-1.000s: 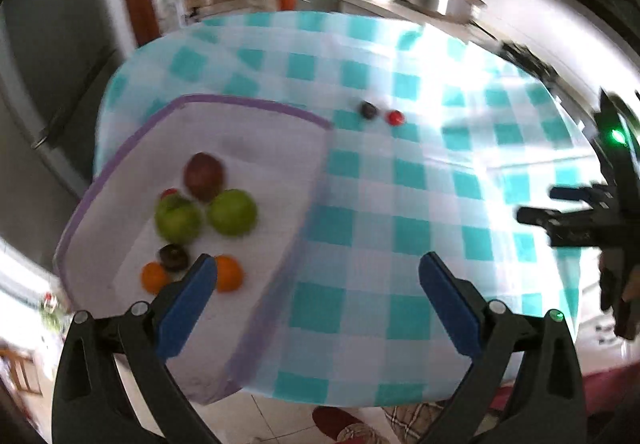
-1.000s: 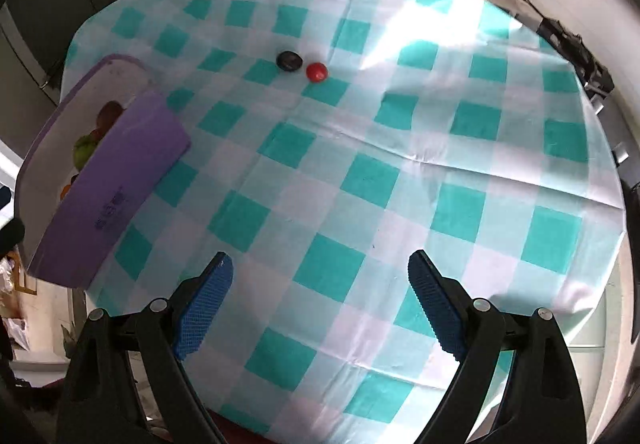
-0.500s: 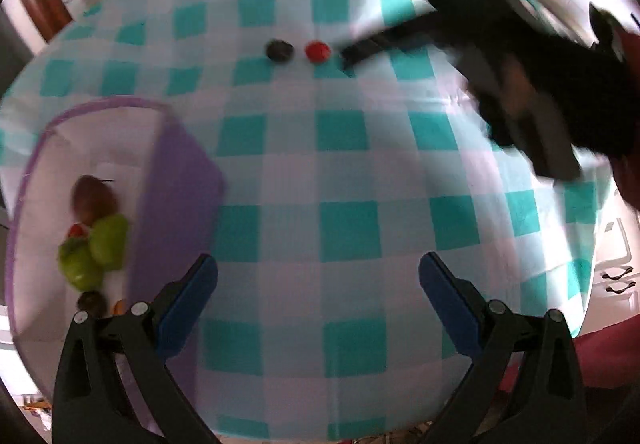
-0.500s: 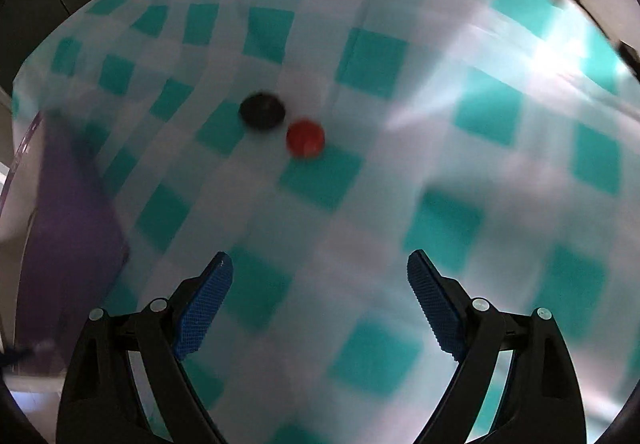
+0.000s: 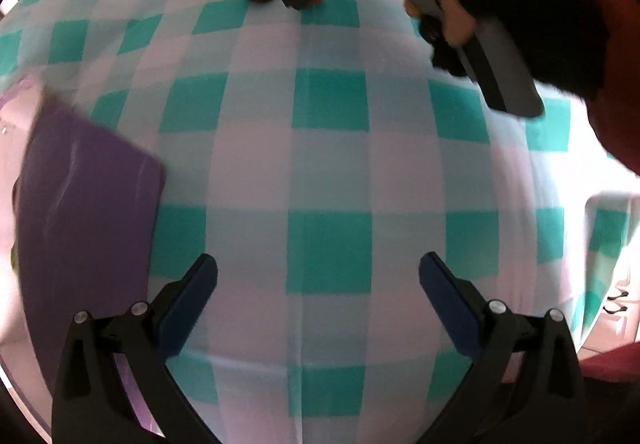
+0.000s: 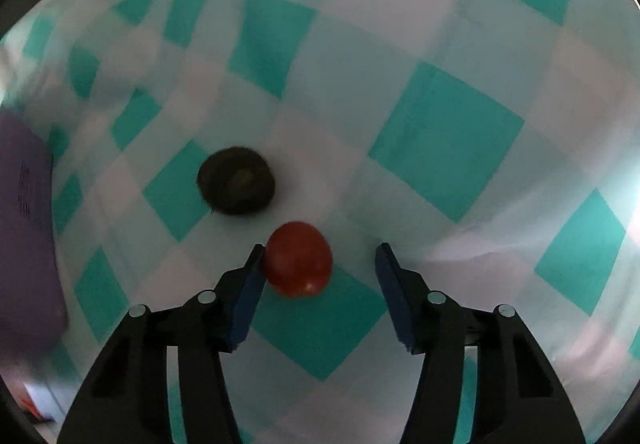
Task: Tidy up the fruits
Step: 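Grasp the small red tomato with the right tool while the left tool grasps the dark brown fruit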
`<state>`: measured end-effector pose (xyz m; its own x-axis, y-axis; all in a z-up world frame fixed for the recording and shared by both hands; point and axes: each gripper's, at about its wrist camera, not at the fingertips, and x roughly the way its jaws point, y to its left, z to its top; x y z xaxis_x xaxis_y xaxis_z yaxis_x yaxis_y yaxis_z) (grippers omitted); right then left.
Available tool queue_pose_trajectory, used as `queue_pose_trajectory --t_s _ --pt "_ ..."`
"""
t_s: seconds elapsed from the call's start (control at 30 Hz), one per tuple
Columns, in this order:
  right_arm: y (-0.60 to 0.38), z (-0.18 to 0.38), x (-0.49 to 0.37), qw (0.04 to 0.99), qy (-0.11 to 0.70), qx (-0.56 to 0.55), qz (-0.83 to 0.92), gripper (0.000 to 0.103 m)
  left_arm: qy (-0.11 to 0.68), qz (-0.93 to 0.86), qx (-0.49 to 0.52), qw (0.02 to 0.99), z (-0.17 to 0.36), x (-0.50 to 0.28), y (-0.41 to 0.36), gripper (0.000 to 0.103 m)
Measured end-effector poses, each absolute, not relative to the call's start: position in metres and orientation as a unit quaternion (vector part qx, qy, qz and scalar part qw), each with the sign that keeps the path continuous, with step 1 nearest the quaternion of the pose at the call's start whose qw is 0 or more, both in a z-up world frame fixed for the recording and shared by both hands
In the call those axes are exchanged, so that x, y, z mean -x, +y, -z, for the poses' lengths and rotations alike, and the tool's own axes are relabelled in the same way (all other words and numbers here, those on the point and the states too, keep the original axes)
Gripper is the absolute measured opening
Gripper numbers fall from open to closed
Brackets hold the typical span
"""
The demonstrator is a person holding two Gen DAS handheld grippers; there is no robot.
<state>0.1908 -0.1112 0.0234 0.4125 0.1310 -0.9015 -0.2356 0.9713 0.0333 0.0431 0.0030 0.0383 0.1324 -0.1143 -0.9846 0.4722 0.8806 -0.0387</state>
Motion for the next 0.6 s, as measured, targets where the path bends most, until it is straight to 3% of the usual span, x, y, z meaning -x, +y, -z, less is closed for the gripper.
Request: queue_pose_trajectory --t_s 0.03,0.43,0.6 --pt "-0.112 -0.024 -0.188 0.842 0.525 0.051 -0.116 0.030 0.626 0.201 -0.143 0.740 -0.038 -0.048 -0.001 0.101" --pt "-0.181 -0.074 -0.125 0.876 0.477 -0.049 -0.053 0.030 0.547 0.161 -0.120 0.813 -0.032 -0.189 -0.030 0.100" --pt "-0.191 -0.058 -0.097 0.864 0.496 -0.065 -0.054 0.030 0.537 0.140 -0.099 0.826 -0.019 -0.242 -0.038 0.088"
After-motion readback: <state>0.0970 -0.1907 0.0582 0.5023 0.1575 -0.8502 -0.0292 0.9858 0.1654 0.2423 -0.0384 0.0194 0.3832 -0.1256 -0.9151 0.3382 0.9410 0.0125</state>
